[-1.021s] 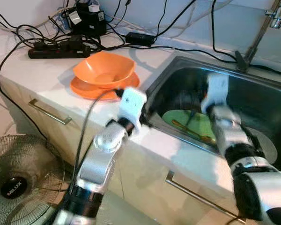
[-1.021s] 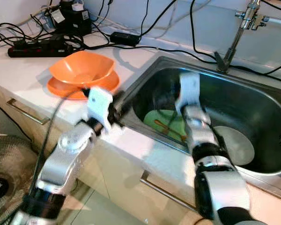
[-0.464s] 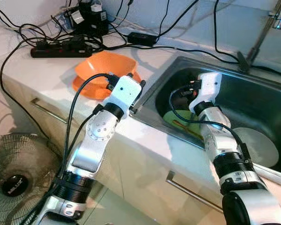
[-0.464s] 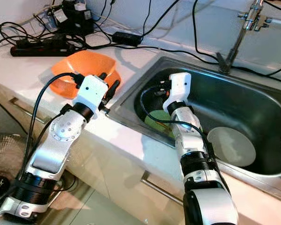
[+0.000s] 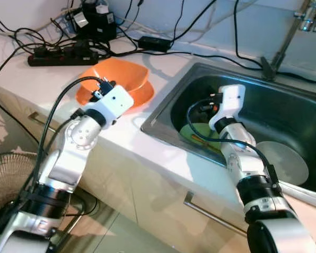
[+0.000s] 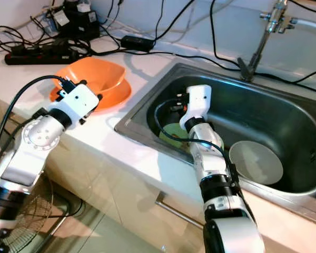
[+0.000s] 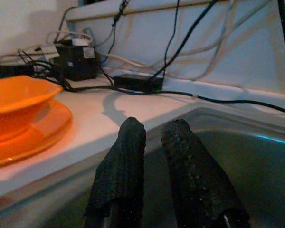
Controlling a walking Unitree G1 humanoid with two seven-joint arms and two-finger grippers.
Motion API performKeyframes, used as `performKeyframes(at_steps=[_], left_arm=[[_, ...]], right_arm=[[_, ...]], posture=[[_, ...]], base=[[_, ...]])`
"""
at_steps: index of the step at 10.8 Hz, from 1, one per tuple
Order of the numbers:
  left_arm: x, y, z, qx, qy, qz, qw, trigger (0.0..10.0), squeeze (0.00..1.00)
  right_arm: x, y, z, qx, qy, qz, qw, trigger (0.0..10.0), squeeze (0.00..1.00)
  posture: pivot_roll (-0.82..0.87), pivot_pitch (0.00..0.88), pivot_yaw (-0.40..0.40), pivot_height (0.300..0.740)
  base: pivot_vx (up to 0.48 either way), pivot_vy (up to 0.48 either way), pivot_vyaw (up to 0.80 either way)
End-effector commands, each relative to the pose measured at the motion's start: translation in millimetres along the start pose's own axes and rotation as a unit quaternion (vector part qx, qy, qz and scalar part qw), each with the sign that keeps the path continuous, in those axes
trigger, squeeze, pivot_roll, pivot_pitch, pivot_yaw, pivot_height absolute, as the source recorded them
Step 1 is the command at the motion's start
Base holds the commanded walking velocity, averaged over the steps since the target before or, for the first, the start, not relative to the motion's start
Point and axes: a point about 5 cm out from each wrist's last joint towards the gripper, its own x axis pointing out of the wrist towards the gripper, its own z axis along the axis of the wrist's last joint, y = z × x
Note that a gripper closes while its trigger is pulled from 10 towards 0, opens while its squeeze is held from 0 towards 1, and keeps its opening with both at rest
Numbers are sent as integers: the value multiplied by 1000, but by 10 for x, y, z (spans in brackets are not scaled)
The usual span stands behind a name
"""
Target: Kitchen organization
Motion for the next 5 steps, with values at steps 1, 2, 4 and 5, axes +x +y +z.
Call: performKeyframes(at_steps=[1,2,4,5], left_arm=[[34,57,-2,14,5,-7,1000,10000,0],[55,98,-30,26,12,-14,999,10000,0],[67,118,-78,49,24,-42,998,10000,0],[87,115,-95,54,26,-47,997,10000,0]], right_arm=[[-14,-3,17,8,-1,-3,1000,10000,0],[-17,1,19,7,0,-1,1000,10000,0],[-24,13,23,9,3,-1,1000,10000,0],[-29,30,24,10,4,0,1000,10000,0]], posture=[[185,72,-3,740],[184,73,-2,740],[180,72,-1,740],[181,72,-1,740]], base=[[0,0,0],[0,0,0],[0,0,0],[0,0,0]])
